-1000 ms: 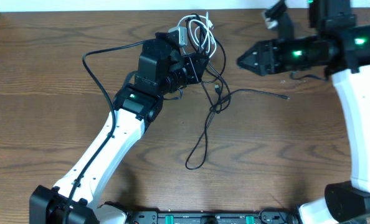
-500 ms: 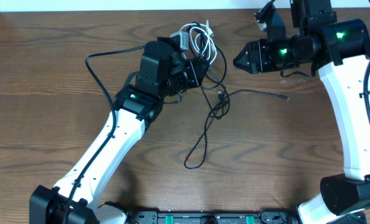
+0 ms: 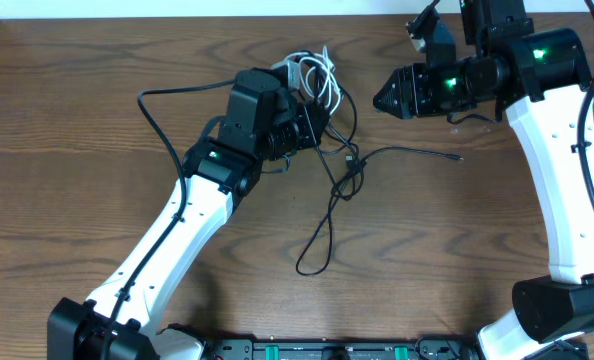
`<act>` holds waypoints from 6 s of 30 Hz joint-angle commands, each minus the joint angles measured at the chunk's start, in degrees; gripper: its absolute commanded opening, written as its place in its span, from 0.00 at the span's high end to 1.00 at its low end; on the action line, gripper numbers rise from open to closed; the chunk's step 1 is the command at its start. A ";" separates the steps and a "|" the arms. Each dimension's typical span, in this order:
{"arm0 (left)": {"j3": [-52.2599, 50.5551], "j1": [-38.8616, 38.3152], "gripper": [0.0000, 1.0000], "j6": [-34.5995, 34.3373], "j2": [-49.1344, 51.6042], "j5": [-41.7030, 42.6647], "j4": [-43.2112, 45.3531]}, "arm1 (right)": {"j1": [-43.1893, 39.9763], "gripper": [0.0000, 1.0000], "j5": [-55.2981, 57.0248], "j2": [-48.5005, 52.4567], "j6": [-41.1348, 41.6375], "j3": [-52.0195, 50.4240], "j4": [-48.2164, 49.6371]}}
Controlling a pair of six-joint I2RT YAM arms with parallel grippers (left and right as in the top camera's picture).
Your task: Untangle cables
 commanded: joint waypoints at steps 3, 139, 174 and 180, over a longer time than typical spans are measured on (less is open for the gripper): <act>0.22 -0.20 0.92 0.76 -0.70 1.29 -1.42 | 0.39 0.50 -0.26 0.11 1.07 -0.42 -1.53; 0.22 -1.05 0.92 7.17 -0.68 -1.22 -1.92 | 10.45 0.64 5.53 7.61 16.59 -0.42 11.65; 0.22 -1.20 0.92 5.97 -1.14 1.79 -1.77 | 12.24 0.99 9.42 13.84 14.69 -0.39 16.26; 0.22 2.49 0.92 8.57 -1.25 -6.69 -5.05 | 6.21 0.99 9.90 12.17 9.66 0.17 12.55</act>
